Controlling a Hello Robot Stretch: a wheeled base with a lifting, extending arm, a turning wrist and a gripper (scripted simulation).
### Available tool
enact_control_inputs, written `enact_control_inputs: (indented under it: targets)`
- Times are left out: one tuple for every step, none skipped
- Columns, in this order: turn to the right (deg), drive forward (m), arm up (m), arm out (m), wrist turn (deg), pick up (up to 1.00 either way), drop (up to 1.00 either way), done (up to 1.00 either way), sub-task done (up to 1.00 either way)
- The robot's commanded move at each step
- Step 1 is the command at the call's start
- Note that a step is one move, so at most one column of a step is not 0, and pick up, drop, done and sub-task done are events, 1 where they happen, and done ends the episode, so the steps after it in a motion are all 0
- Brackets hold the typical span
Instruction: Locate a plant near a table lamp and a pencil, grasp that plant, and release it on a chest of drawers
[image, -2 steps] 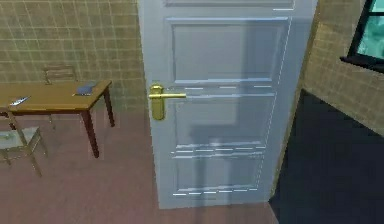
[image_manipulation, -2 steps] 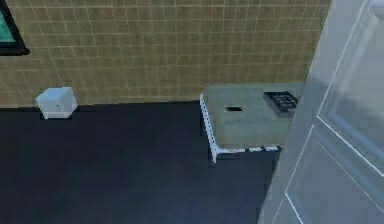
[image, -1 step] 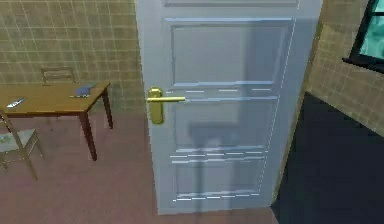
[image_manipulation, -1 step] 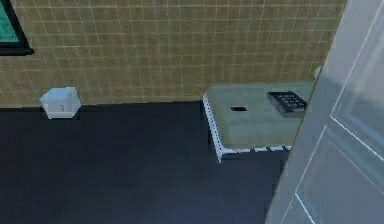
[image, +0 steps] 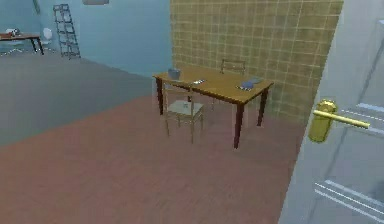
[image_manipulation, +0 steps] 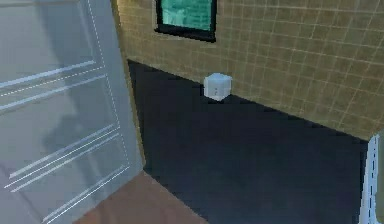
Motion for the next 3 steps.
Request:
enact_control_inputs:
  targets:
    - [-30.0,0.00,0.00,0.00,0.0,0.00,0.00,0.00,0.00]
    - [0.0,0.30,0.00,0.00,0.0,0.00,0.00,0.00,0.00]
    - [-45.0,0.00,0.00,0.00,0.0,0.00,0.00,0.00,0.00]
